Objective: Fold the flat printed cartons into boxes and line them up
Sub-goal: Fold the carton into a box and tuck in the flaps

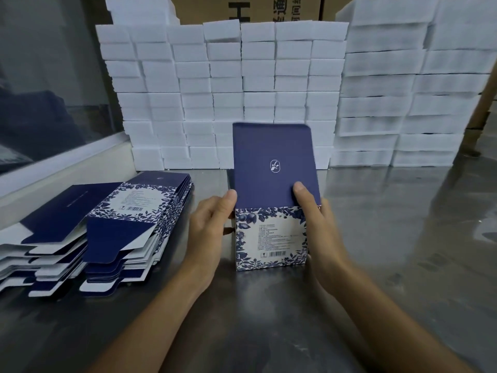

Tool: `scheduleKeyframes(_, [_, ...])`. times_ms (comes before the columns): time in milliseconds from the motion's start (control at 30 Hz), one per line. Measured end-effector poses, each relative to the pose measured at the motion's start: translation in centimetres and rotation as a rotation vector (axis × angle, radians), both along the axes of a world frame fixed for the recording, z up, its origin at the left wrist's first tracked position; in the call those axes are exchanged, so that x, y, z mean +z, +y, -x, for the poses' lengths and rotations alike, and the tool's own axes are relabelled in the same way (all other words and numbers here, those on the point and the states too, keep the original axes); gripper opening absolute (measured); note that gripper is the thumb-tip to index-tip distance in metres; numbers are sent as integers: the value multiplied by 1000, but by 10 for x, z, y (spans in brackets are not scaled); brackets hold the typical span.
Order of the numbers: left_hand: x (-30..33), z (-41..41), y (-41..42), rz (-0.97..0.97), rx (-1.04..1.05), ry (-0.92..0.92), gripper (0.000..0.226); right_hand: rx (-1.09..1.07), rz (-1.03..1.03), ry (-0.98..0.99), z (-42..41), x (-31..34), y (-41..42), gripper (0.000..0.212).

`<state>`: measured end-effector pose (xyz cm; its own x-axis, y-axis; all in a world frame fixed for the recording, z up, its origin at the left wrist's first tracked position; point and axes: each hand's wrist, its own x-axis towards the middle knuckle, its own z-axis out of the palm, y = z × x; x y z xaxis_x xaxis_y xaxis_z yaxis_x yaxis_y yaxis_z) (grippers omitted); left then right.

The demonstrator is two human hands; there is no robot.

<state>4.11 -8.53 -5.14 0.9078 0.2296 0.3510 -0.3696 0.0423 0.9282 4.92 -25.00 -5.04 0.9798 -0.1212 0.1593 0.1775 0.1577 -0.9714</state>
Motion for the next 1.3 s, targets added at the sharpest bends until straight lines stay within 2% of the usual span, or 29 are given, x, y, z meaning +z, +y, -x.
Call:
scheduleKeyframes(67, [-2, -2, -1, 7, 30, -17, 62, 15, -1, -20, 3, 1, 1, 59])
scheduleKeyframes(167, [-2, -5, -1, -13, 114, -63, 30, -43, 66, -140, 6, 2, 4, 59])
scheduleKeyframes(233, [0, -3, 0, -201, 189, -186, 25, -204, 316, -352, 5, 0, 3, 43])
scheduleKeyframes(300, [-1, 0, 0, -444, 240, -341, 30, -436, 679, -620, 4, -1, 2, 27])
scheduleKeyframes(333, [-3, 1, 0, -516, 228, -388, 36, -516, 797, -727, 4, -2, 2, 23])
scheduleKeyframes(467, [-9, 2, -4, -679, 222, -419, 39, -543, 989, -884, 6, -4, 13, 17])
scheduleKeyframes(600, [-7, 2, -7, -705, 329, -502, 26, -536, 992, -882, 7, -5, 19, 15])
scheduleKeyframes(867, [-1, 3, -7, -706, 352, -513, 23, -557, 939, -856, 3, -2, 15, 9])
scheduleKeyframes(1000, [-2, 2, -5, -709, 352, -489, 25, -479, 800, -793, -3, -9, 4, 16])
scheduleKeyframes(1300, [0, 1, -2, -683, 343, -466, 25, -433, 629, -718, -4, -7, 1, 11])
